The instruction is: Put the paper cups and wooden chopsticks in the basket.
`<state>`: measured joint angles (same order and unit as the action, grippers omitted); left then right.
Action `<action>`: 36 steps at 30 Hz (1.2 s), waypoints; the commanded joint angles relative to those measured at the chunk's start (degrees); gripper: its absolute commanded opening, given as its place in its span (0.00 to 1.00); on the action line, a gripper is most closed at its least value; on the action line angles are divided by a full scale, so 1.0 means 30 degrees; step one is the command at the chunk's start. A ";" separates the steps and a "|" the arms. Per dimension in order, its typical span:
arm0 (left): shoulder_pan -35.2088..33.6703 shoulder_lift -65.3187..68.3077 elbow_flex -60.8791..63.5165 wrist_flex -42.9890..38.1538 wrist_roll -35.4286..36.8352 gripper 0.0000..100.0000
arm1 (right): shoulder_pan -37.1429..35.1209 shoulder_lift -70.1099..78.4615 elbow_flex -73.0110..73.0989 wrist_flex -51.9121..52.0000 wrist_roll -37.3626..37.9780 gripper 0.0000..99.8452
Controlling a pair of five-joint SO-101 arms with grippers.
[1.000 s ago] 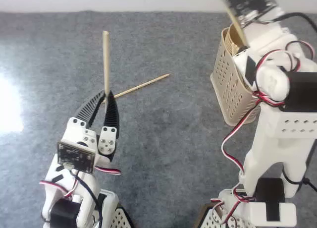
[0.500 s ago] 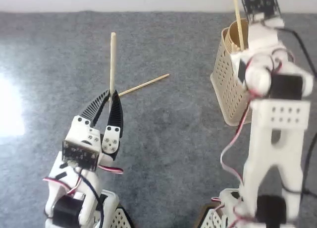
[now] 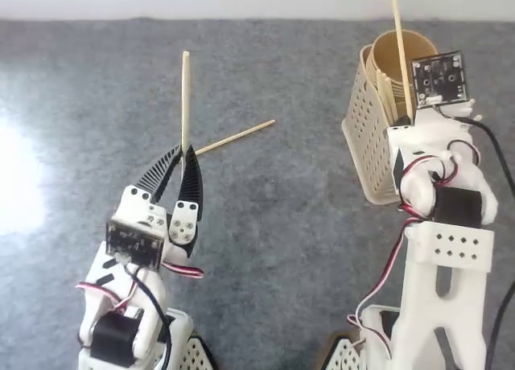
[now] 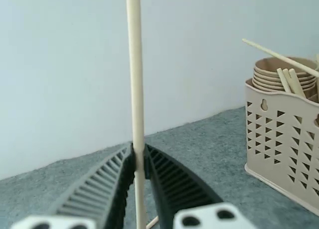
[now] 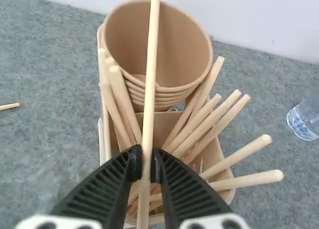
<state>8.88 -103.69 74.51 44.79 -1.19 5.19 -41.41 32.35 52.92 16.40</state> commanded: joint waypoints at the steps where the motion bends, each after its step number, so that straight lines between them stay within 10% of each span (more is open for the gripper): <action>1: 0.0088 -0.0176 0.0601 -0.0469 0.0498 0.02 | 0.0220 -0.0308 0.0264 -0.0747 -0.0059 0.01; 16: -0.0029 -0.0205 0.2769 -0.0498 0.2696 0.02 | -0.0220 -0.1568 -0.0879 -0.3971 -0.0293 0.01; 24: -0.0059 -0.0205 0.4147 -0.0557 0.2755 0.02 | 0.0337 -0.3736 0.6330 -1.1004 -0.3722 0.01; 36: 0.0117 -0.0205 0.6227 -0.2491 0.2696 0.02 | 0.0278 -1.5048 1.7084 -1.4491 -0.1817 0.01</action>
<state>8.88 -103.69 93.49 38.81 6.37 5.36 -80.62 78.95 10.64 9.01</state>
